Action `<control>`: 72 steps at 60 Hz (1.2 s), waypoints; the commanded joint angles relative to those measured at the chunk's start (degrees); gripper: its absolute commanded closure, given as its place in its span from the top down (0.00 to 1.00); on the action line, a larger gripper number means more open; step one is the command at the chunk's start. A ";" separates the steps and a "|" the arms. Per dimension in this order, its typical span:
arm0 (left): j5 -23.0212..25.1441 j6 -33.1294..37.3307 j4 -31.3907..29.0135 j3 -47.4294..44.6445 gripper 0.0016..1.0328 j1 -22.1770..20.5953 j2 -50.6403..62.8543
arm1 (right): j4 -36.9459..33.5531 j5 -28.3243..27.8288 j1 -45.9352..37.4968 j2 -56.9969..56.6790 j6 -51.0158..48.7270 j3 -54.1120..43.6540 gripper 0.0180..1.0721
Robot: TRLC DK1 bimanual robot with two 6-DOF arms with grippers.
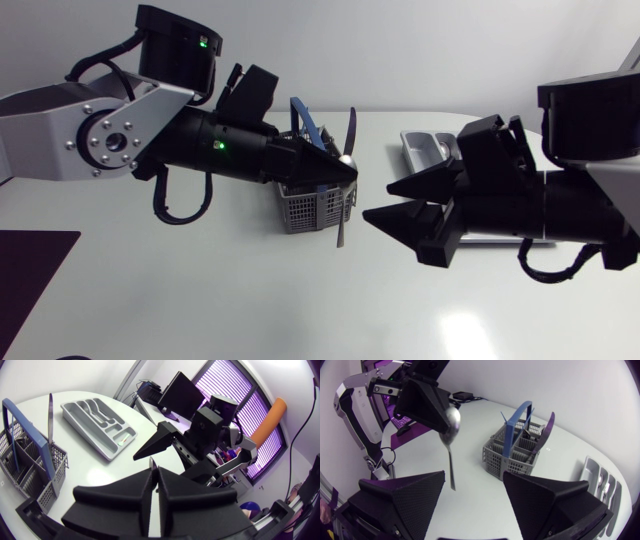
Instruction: Unload the cutlery basket into the drawer organizer.
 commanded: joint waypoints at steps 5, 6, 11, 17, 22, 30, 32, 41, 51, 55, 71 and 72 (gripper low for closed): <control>1.18 0.55 -0.04 2.63 0.03 -0.77 1.78 | 2.94 0.53 3.15 3.35 1.65 0.06 0.79; 1.18 0.55 -0.04 2.63 0.03 -0.77 1.78 | 3.29 0.62 3.41 3.62 1.65 -0.03 0.79; 1.18 0.46 0.05 2.72 0.03 -0.77 2.04 | 5.23 2.20 5.26 4.41 1.74 -0.38 0.71; 1.18 0.46 -0.04 2.72 0.03 -0.86 2.13 | 7.25 4.14 7.02 4.94 1.74 -0.74 0.63; 1.18 0.46 -0.04 2.54 0.03 -0.95 2.04 | 8.39 4.14 7.19 5.55 1.74 -0.74 0.56; 1.18 0.46 0.05 2.37 0.03 -0.86 1.96 | 9.09 4.75 7.72 5.64 1.65 -0.65 0.44; 1.18 0.55 0.05 2.28 0.03 -0.86 1.96 | 9.18 5.02 7.98 5.64 1.65 -0.74 0.41; 1.18 0.55 0.14 2.10 0.03 -0.95 1.87 | 9.27 5.10 8.51 5.73 1.47 -1.09 0.26; 1.18 0.55 0.14 1.93 0.03 -0.86 1.52 | 9.53 5.19 8.60 6.61 1.39 -0.91 0.15; 1.27 0.46 0.14 1.66 0.03 -0.86 1.34 | 9.97 5.19 8.60 7.31 1.47 -1.00 0.12; 1.27 0.46 0.05 1.49 0.03 -0.86 0.81 | 10.76 6.34 8.60 7.84 1.30 -1.44 0.08; 1.27 0.46 0.05 1.49 0.03 -0.86 0.81 | 10.76 6.34 8.69 7.75 1.30 -1.44 0.08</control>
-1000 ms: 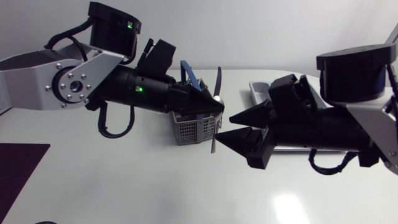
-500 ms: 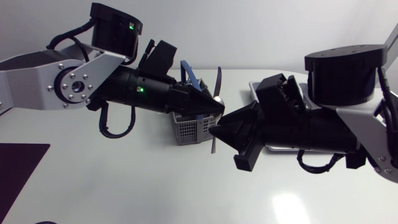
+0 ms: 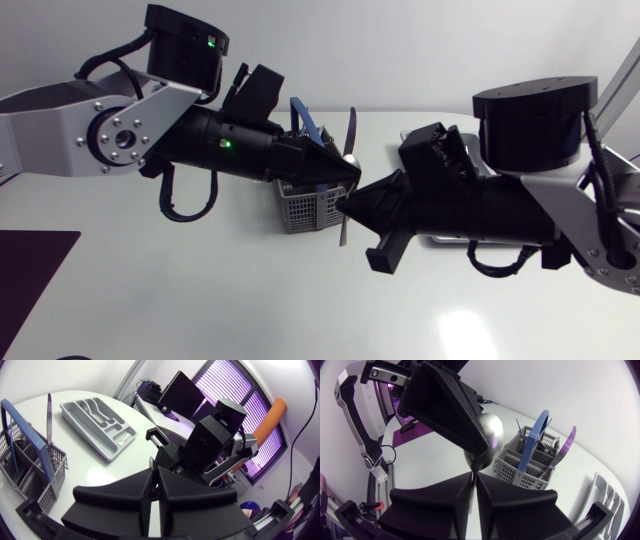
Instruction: Unload the cutlery basket into the drawer organizer.
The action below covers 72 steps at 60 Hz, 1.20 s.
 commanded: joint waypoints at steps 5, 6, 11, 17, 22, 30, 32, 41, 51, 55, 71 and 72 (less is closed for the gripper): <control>1.18 0.44 0.03 0.46 0.08 -0.40 -0.50 | 0.88 1.00 0.23 0.23 0.88 -1.59 0.08; 1.18 0.44 0.03 0.46 0.10 -0.40 -0.50 | 0.88 1.09 0.23 0.05 0.88 -1.68 0.08; 1.18 0.62 -0.06 0.28 0.18 -0.40 -0.50 | 0.88 1.09 0.23 -0.83 0.88 -2.21 0.08; 0.92 0.62 -0.15 0.11 0.34 0.12 -0.76 | 0.44 1.09 0.23 -1.71 0.88 -2.65 0.08; 0.13 0.62 -0.32 0.46 0.42 0.74 -1.47 | -0.26 1.18 -0.21 -2.23 0.62 -3.18 0.07; -1.28 0.71 -0.94 1.25 0.55 2.32 -2.70 | -1.66 1.35 -1.09 -3.29 -0.26 -3.79 0.07; -1.54 0.71 -1.02 1.52 0.57 2.85 -2.96 | -2.19 1.44 -1.44 -3.64 -0.61 -3.88 0.07; -8.22 2.90 -3.22 2.57 0.65 5.13 -4.72 | -6.24 1.18 -7.68 -6.54 -5.18 -4.41 0.07; -18.51 9.85 -8.76 3.01 0.74 6.10 -6.12 | -10.01 -2.51 -20.78 -8.03 -13.18 -5.37 0.08; -20.62 11.16 -9.90 2.83 0.78 6.98 -6.48 | -10.81 -3.48 -25.44 -8.12 -16.43 -5.90 0.08; -28.26 18.20 -12.63 -1.56 0.81 9.53 -8.85 | -10.63 -6.38 -43.72 -4.69 -31.55 -8.01 0.08; -29.14 18.90 -12.80 -2.00 0.81 9.53 -9.11 | -10.19 -6.38 -44.77 -3.99 -32.60 -8.01 0.08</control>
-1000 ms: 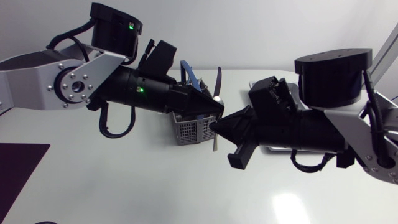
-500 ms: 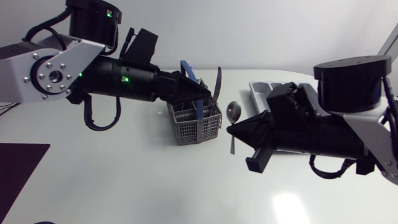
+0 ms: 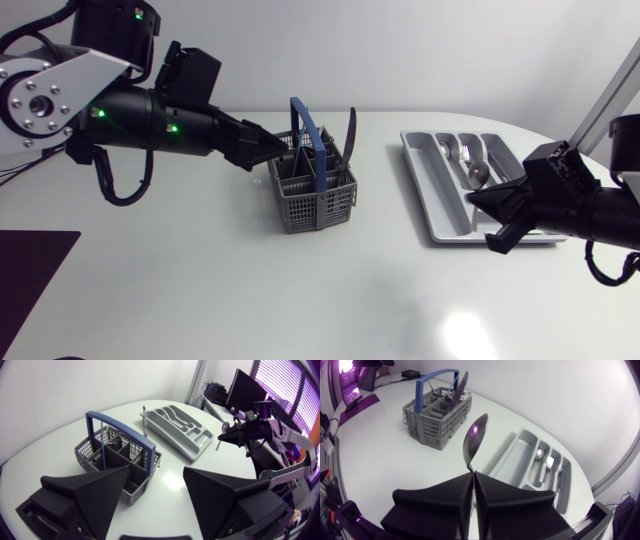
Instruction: Unload the cutlery basket into the drawer organizer.
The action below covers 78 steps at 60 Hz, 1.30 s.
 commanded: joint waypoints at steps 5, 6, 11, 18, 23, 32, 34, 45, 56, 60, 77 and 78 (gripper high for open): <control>-2.99 4.96 -1.11 -3.60 0.81 0.63 -2.67 | 2.21 -0.61 -8.03 6.32 -10.31 -1.17 0.08; -3.43 5.40 -1.20 -3.87 0.81 0.90 -2.76 | 2.65 -0.52 -8.73 7.12 -10.84 -1.08 0.08; -3.95 6.28 -1.73 -4.57 0.81 2.30 -3.02 | 5.29 1.41 -11.55 10.63 -14.53 -0.73 0.08; -4.22 8.04 -2.69 -5.18 0.82 4.33 -3.11 | 7.57 4.14 -15.33 14.94 -19.27 0.77 0.08; -4.48 9.09 -3.13 -5.98 0.84 5.03 -3.63 | 10.30 6.07 -17.35 17.75 -21.56 1.47 0.08; -5.98 10.68 -3.66 -7.12 0.84 5.38 -4.69 | 14.60 7.39 -20.42 24.17 -25.34 3.05 0.08; -6.24 10.85 -3.66 -7.38 0.84 5.47 -4.78 | 15.39 7.65 -20.95 25.66 -25.87 3.41 0.08; -7.82 11.12 -3.92 -8.08 0.84 5.47 -5.48 | 22.87 11.17 -21.74 34.10 -28.77 4.28 0.08; -8.79 11.91 -3.83 -8.35 0.85 5.56 -5.48 | 28.49 14.07 -21.13 39.72 -30.09 4.46 0.09; -8.96 12.43 -3.75 -8.52 0.85 5.56 -5.13 | 28.84 14.77 -20.51 40.78 -30.52 4.02 0.09; -8.96 12.96 -3.04 -8.44 0.85 6.70 -4.16 | 34.91 17.76 -18.14 38.23 -32.55 1.21 0.09; -8.96 12.96 -3.04 -8.44 0.85 6.70 -4.16 | 34.91 17.76 -18.14 37.88 -32.90 1.12 0.09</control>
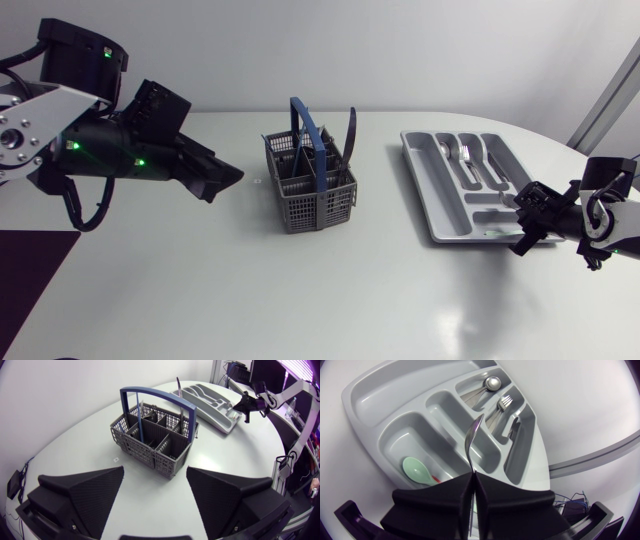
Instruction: Unload the cutlery basket into the drawer organizer.
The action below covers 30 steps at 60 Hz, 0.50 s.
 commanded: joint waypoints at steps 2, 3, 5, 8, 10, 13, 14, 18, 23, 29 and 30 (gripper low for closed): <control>-0.29 1.42 0.30 -1.33 0.86 0.53 0.67 | 0.20 0.49 0.26 -2.56 -2.83 -1.15 0.09; -0.29 1.42 0.30 -1.33 0.86 0.53 0.67 | 0.29 0.49 0.26 -2.65 -3.18 -1.15 0.09; -0.29 1.42 0.30 -1.42 0.86 0.53 0.67 | 0.46 0.41 0.26 -2.47 -3.97 -1.15 0.09; -0.29 1.42 0.39 -1.60 0.86 0.53 0.67 | 0.90 0.14 0.26 -1.86 -5.46 -1.15 0.09; -0.29 1.42 0.39 -1.60 0.86 0.53 0.67 | 1.08 -0.47 0.18 -1.42 -6.52 -1.07 0.09; -0.29 1.42 0.39 -1.60 0.86 0.53 0.58 | 1.16 -1.53 -0.26 -0.63 -8.28 -0.89 0.09; -0.37 1.42 0.39 -1.68 0.86 0.53 0.58 | 1.25 -1.79 -0.35 -0.36 -8.63 -0.80 0.09; -0.29 1.42 0.39 -1.68 0.86 0.53 0.40 | 1.25 -3.11 -0.88 1.04 -10.12 -0.27 0.09; -0.37 1.51 0.39 -2.04 0.86 0.45 0.32 | 1.43 -4.43 -1.49 2.54 -12.14 -0.19 0.09; -0.29 1.77 0.74 -2.65 0.86 0.45 0.23 | 2.66 -4.52 -2.02 5.70 -15.75 0.34 0.09; -0.29 1.86 0.83 -2.83 0.86 0.45 0.23 | 2.75 -4.60 -2.20 6.14 -16.45 0.25 0.09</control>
